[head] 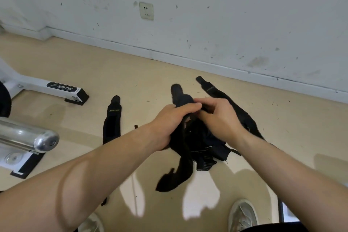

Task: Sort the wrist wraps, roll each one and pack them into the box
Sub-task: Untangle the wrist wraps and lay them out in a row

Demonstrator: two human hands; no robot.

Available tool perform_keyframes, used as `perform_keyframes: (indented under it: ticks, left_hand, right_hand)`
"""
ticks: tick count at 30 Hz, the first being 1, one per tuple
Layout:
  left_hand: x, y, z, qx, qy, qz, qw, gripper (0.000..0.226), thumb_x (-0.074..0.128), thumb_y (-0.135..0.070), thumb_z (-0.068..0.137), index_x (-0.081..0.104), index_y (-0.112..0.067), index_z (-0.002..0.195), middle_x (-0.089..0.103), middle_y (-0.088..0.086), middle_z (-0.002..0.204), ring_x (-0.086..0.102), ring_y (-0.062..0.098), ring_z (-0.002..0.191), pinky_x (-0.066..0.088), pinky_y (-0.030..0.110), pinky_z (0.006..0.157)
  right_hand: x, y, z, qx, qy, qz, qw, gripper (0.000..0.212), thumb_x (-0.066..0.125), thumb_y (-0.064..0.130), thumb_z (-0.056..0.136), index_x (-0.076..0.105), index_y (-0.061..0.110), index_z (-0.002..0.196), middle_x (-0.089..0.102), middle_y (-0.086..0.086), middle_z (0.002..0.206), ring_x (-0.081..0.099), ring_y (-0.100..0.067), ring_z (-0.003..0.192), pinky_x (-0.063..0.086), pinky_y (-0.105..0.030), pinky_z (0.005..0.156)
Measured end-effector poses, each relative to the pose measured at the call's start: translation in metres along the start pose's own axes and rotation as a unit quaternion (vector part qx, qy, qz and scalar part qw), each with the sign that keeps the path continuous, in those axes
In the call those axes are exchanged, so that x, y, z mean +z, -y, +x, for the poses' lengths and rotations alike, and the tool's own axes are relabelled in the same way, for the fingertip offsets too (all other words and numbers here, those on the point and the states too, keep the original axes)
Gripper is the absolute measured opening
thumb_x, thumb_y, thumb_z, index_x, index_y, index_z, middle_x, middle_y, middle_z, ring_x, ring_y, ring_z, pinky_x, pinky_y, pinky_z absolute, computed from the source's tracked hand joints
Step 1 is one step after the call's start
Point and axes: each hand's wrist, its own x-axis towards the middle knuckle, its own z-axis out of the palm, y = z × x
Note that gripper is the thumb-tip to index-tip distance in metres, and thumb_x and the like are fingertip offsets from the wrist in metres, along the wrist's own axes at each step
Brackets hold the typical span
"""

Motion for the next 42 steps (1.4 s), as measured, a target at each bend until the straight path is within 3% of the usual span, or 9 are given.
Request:
perform_keyframes:
  ticks: [4, 7, 15, 24, 28, 31, 35, 39, 42]
  left_hand:
    - [-0.021, -0.015, 0.009, 0.04, -0.014, -0.02, 0.999, 0.041, 0.062, -0.05, 0.092, 0.068, -0.01, 0.092, 0.03, -0.007, 0.053, 0.028, 0.01, 0.043, 0.025, 0.023, 0.045]
    - [-0.036, -0.022, 0.013, 0.026, -0.013, -0.101, 0.994, 0.05, 0.046, -0.05, 0.099, 0.056, -0.015, 0.065, 0.028, -0.003, 0.056, 0.024, 0.014, 0.048, 0.019, 0.03, 0.053]
    - [-0.047, -0.027, 0.018, 0.017, 0.07, -0.204, 0.976, 0.055, 0.051, -0.048, 0.09, 0.032, -0.019, 0.048, 0.023, -0.003, 0.053, 0.019, 0.015, 0.051, 0.018, 0.031, 0.056]
    - [-0.059, -0.033, 0.021, 0.01, 0.211, -0.306, 0.928, 0.053, 0.043, -0.049, 0.09, 0.041, -0.017, 0.048, 0.037, 0.0, 0.059, 0.033, 0.015, 0.06, 0.033, 0.029, 0.067]
    - [-0.058, -0.033, 0.022, 0.011, 0.196, -0.32, 0.927, 0.052, 0.043, -0.049, 0.088, 0.041, -0.016, 0.047, 0.037, 0.0, 0.059, 0.035, 0.015, 0.058, 0.035, 0.028, 0.064]
    - [-0.052, -0.032, 0.021, 0.02, 0.183, -0.334, 0.925, 0.048, 0.042, -0.047, 0.085, 0.04, -0.016, 0.048, 0.036, -0.001, 0.062, 0.037, 0.016, 0.059, 0.036, 0.029, 0.064]
    - [-0.038, -0.034, 0.017, 0.019, 0.182, -0.347, 0.92, 0.043, 0.04, -0.046, 0.081, 0.038, -0.016, 0.051, 0.035, 0.0, 0.064, 0.037, 0.017, 0.061, 0.034, 0.03, 0.067]
    - [-0.043, -0.044, 0.018, 0.063, 0.09, -0.326, 0.939, 0.042, 0.042, -0.043, 0.081, 0.036, -0.015, 0.05, 0.038, 0.003, 0.062, 0.039, 0.02, 0.057, 0.036, 0.031, 0.062]
    - [-0.049, -0.046, 0.02, 0.068, 0.008, -0.225, 0.972, 0.052, 0.04, -0.044, 0.095, 0.044, -0.014, 0.052, 0.05, 0.008, 0.064, 0.047, 0.022, 0.059, 0.041, 0.031, 0.062]
  right_hand:
    - [-0.024, -0.002, 0.014, 0.095, -0.033, 0.171, 0.98, 0.014, 0.061, 0.01, 0.1, 0.075, 0.009, 0.098, 0.078, -0.003, 0.087, 0.074, -0.017, 0.083, 0.058, -0.034, 0.078]
    - [-0.036, -0.002, 0.015, 0.151, 0.007, 0.262, 0.953, 0.016, 0.059, 0.013, 0.101, 0.071, 0.003, 0.105, 0.077, -0.012, 0.1, 0.074, -0.025, 0.092, 0.06, -0.036, 0.08]
    - [-0.034, 0.002, 0.012, 0.176, 0.012, 0.245, 0.953, 0.016, 0.061, 0.017, 0.101, 0.073, 0.006, 0.101, 0.078, -0.008, 0.088, 0.074, -0.018, 0.076, 0.058, -0.026, 0.061]
    - [-0.02, 0.004, 0.008, 0.175, 0.023, 0.242, 0.954, 0.019, 0.059, 0.023, 0.103, 0.074, 0.01, 0.105, 0.078, -0.009, 0.095, 0.074, -0.022, 0.085, 0.057, -0.032, 0.072]
    - [-0.011, 0.01, 0.004, 0.178, 0.022, 0.267, 0.947, 0.022, 0.058, 0.023, 0.104, 0.071, 0.009, 0.115, 0.078, -0.01, 0.103, 0.074, -0.024, 0.092, 0.058, -0.032, 0.074]
    - [0.009, 0.015, -0.006, 0.163, 0.047, 0.28, 0.945, 0.025, 0.051, 0.022, 0.107, 0.069, 0.014, 0.121, 0.077, -0.01, 0.11, 0.074, -0.026, 0.101, 0.06, -0.038, 0.085]
    - [0.031, 0.026, -0.018, 0.173, 0.096, 0.338, 0.92, 0.026, 0.046, 0.019, 0.108, 0.068, 0.014, 0.122, 0.075, -0.008, 0.116, 0.072, -0.019, 0.108, 0.056, -0.032, 0.093]
    - [0.033, 0.032, -0.019, 0.196, 0.141, 0.405, 0.882, 0.039, 0.056, 0.029, 0.102, 0.066, 0.001, 0.127, 0.069, -0.02, 0.126, 0.067, -0.031, 0.119, 0.052, -0.04, 0.104]
    - [0.028, 0.03, -0.02, 0.171, 0.16, 0.356, 0.905, 0.035, 0.07, 0.018, 0.092, 0.068, 0.002, 0.122, 0.073, -0.018, 0.119, 0.071, -0.033, 0.111, 0.058, -0.04, 0.095]
